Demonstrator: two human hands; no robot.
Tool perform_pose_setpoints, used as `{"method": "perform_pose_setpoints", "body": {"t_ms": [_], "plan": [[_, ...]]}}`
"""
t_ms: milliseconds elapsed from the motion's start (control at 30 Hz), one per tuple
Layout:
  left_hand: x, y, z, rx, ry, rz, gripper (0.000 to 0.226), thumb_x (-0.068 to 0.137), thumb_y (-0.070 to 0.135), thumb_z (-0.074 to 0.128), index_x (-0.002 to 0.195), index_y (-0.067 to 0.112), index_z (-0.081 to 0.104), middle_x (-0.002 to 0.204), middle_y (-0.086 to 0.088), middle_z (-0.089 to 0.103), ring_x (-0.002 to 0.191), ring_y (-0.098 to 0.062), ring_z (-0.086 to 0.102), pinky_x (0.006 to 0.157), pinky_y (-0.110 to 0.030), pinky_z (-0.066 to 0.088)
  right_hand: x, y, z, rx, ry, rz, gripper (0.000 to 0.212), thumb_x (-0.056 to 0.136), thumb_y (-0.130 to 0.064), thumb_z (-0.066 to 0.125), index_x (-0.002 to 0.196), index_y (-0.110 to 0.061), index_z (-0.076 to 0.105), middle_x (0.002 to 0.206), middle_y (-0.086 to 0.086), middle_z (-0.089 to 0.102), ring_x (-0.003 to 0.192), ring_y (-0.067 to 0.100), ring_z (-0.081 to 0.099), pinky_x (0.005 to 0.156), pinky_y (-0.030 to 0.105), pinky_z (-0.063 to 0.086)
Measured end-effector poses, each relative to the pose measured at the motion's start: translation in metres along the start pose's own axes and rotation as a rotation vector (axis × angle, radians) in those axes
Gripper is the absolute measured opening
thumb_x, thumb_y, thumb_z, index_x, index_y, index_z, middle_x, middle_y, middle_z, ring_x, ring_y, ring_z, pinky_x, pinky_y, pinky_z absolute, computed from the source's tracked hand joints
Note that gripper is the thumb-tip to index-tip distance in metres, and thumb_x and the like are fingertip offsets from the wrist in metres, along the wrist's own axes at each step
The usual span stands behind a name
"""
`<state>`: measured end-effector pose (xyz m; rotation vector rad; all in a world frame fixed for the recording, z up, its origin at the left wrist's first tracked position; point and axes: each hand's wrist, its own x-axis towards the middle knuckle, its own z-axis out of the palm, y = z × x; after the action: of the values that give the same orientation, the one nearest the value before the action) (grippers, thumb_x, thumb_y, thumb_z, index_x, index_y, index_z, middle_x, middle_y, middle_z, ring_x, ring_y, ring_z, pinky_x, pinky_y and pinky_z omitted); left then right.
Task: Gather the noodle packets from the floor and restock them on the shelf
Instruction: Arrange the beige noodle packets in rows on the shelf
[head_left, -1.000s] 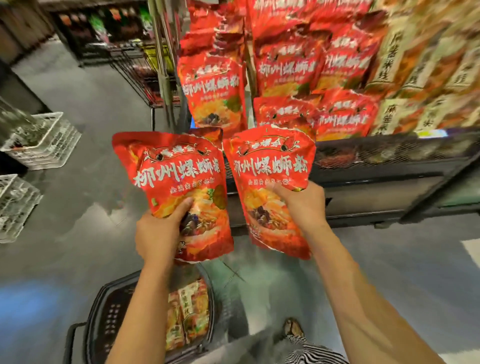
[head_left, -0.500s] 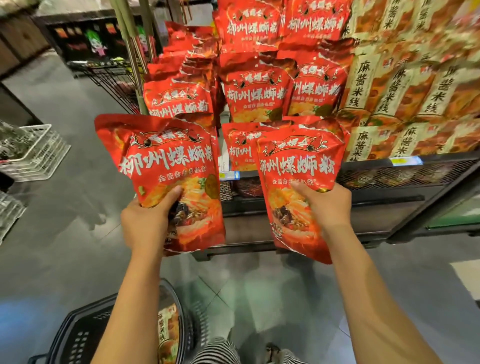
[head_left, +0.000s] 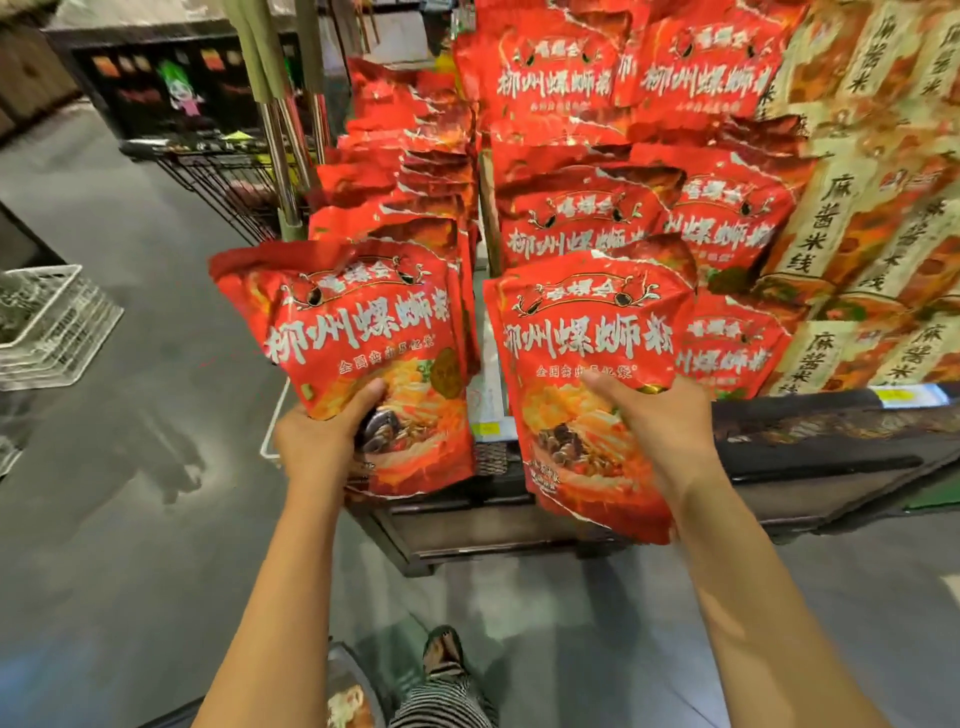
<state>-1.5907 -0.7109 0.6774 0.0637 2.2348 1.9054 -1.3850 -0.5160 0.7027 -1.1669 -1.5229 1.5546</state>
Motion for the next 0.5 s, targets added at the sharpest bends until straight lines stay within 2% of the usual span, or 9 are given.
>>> {"method": "perform_pose_setpoints", "body": {"t_ms": [133,200,267,333,400,500], "plan": [[0.063,-0.004,0.019,-0.033,-0.147,-0.012,0.034,0.072,0.024,0.087,0.099,0.019,0.068,0.094,0.001,0.071,0.082,-0.013,0.068,0.081,-0.032,0.052,0.029,-0.013,0.042,-0.016,0.033,-0.017,0.024,0.072,-0.022,0.086,0.083,-0.027,0.065,0.083,-0.014,0.068,0.071,-0.003,0.063,0.059,0.014,0.045],[0.094,-0.009,0.029,-0.043,-0.212,-0.020,0.033,0.072,0.023,0.088,0.098,0.024,0.067,0.100,-0.001,0.073,0.091,-0.019,0.071,0.087,-0.039,0.056,0.040,-0.017,0.057,-0.017,0.071,-0.012,0.026,0.070,-0.023,0.088,0.083,-0.028,0.065,0.082,-0.015,0.068,0.069,-0.002,0.065,0.059,0.014,0.046],[0.120,-0.014,0.040,-0.068,-0.252,-0.039,0.034,0.073,0.019,0.087,0.101,0.023,0.068,0.101,0.001,0.074,0.094,-0.018,0.071,0.087,-0.042,0.057,0.048,-0.015,0.067,-0.025,0.104,-0.015,0.029,0.068,-0.024,0.089,0.090,-0.024,0.069,0.087,-0.011,0.073,0.074,0.002,0.069,0.065,0.018,0.052],[0.140,-0.021,0.053,-0.106,-0.290,-0.051,0.031,0.075,0.009,0.084,0.100,0.021,0.068,0.090,0.010,0.075,0.083,-0.008,0.071,0.084,-0.035,0.056,0.054,-0.012,0.072,-0.019,0.129,0.010,0.029,0.070,-0.022,0.088,0.091,-0.021,0.069,0.085,-0.008,0.074,0.072,0.008,0.070,0.064,0.022,0.056],[0.156,-0.029,0.064,-0.099,-0.323,-0.086,0.031,0.074,0.002,0.083,0.095,0.020,0.069,0.080,0.015,0.075,0.073,-0.003,0.070,0.083,-0.035,0.056,0.058,-0.008,0.074,0.000,0.135,0.010,0.022,0.073,-0.018,0.086,0.086,-0.020,0.067,0.077,-0.010,0.072,0.065,0.009,0.069,0.057,0.019,0.055],[0.174,-0.039,0.071,-0.022,-0.396,-0.089,0.037,0.065,0.002,0.089,0.095,0.017,0.073,0.088,0.004,0.077,0.081,-0.017,0.072,0.086,-0.042,0.058,0.063,-0.005,0.076,-0.038,0.144,0.018,0.025,0.071,-0.023,0.086,0.088,-0.025,0.067,0.086,-0.013,0.072,0.071,0.002,0.070,0.060,0.015,0.052]]}}
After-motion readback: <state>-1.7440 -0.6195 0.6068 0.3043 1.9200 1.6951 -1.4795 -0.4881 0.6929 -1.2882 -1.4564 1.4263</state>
